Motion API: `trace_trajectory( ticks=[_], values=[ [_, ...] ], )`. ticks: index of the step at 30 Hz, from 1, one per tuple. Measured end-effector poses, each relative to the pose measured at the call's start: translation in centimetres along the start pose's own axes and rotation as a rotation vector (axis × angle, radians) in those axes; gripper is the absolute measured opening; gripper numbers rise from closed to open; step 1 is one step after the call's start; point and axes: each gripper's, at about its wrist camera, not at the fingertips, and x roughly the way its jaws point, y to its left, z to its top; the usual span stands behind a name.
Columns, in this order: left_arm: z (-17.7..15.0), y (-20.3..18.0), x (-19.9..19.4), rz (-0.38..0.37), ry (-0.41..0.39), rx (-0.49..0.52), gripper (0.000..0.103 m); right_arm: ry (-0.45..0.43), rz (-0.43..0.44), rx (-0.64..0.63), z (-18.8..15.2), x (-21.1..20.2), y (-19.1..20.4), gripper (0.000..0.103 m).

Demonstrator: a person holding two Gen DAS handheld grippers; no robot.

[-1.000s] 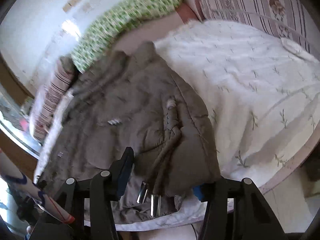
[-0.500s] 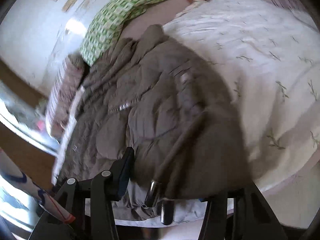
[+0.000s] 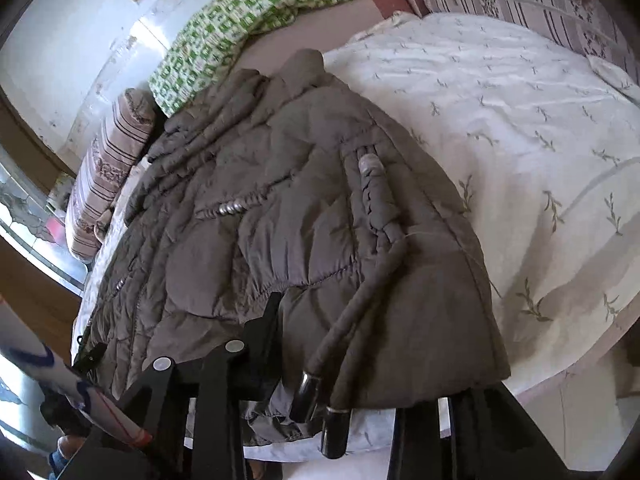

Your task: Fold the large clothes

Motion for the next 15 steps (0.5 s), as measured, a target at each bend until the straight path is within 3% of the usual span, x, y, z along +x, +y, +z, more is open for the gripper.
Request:
trace_trajectory(
  ticks=[8, 12, 15],
  values=[
    [0.0, -0.5, 0.3, 0.033, 0.007, 0.039, 0.087, 0.006, -0.031, -0.027, -0.2, 0.2, 0.0, 0.041],
    [0.0, -0.6, 0.5, 0.049, 0.009, 0.047, 0.09, -0.063, -0.083, -0.152, -0.6, -0.9, 2.3, 0.026],
    [0.0, -0.7, 0.5, 0.056, 0.011, 0.052, 0.091, -0.097, -0.161, -0.261, -1.2, -1.1, 3.9, 0.025]
  ],
)
